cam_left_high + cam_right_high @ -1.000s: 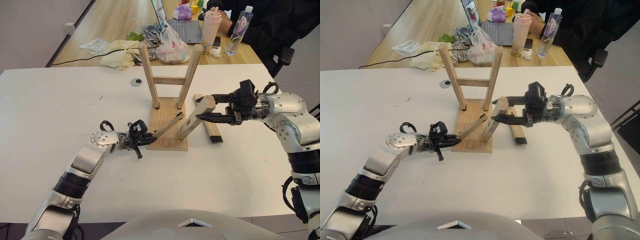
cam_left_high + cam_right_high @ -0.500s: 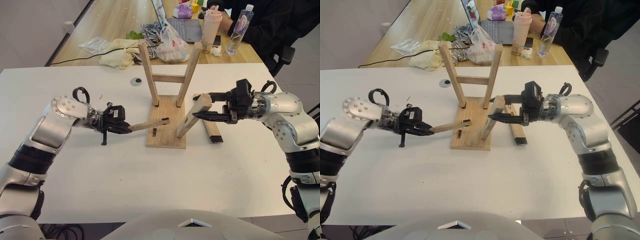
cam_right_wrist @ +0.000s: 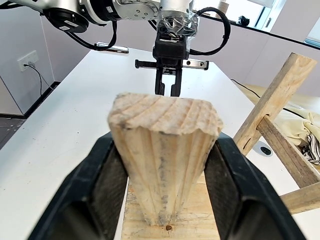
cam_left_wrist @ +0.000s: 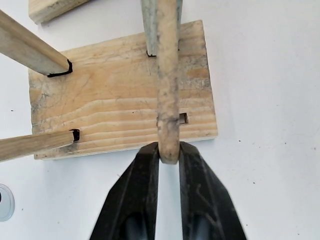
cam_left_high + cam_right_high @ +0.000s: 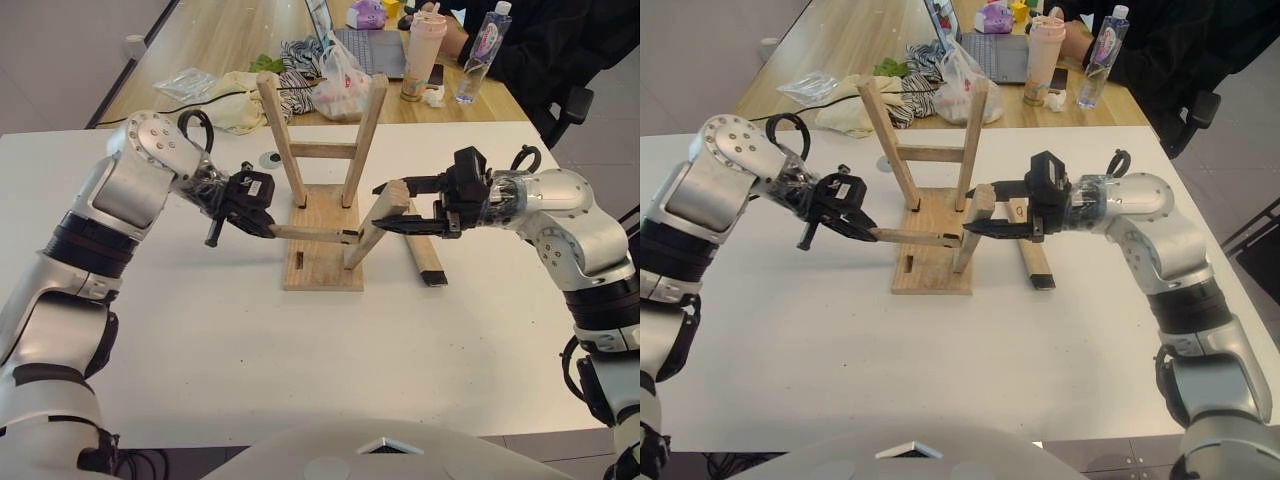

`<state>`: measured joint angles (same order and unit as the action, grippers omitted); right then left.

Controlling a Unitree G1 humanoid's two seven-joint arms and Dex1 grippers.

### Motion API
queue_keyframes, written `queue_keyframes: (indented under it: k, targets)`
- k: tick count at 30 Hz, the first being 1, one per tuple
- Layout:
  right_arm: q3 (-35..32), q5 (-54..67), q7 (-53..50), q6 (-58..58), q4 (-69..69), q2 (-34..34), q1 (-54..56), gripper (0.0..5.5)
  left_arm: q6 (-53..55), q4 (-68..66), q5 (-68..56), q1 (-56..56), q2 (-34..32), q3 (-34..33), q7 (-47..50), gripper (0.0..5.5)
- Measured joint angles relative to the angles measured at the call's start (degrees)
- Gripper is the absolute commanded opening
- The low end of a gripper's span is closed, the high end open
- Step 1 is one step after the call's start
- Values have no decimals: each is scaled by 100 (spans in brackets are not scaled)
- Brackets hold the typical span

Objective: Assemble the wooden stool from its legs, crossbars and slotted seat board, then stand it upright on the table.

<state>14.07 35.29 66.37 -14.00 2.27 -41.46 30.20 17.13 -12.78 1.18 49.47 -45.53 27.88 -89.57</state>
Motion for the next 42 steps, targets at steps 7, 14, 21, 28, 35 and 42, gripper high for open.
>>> queue_keyframes:
  k: [7, 14, 21, 28, 35, 42]
  targets:
    - [43, 0, -35, 2, -7, 0, 38, 205, -123, -458, 172, 140, 308, 38, -99, 36]
    - [46, 0, -34, 1, -8, -4, 46, 205, 384, -8, 233, 262, 246, 48, -220, 36]
    - [45, 0, -36, -1, -9, -21, 37, 205, 806, 284, 221, 435, 198, -53, -260, 36]
    - [43, 4, -110, -38, -32, -212, 29, 205, 1611, 1157, -116, 320, 219, -471, -251, 36]
    - [53, -10, -234, -103, -41, -207, -68, 205, 2122, 1938, -794, 130, 920, -1045, 394, 36]
    - [53, -32, -277, -123, -90, -198, -55, 205, 1421, 1528, -976, -172, 941, -1195, 545, 36]
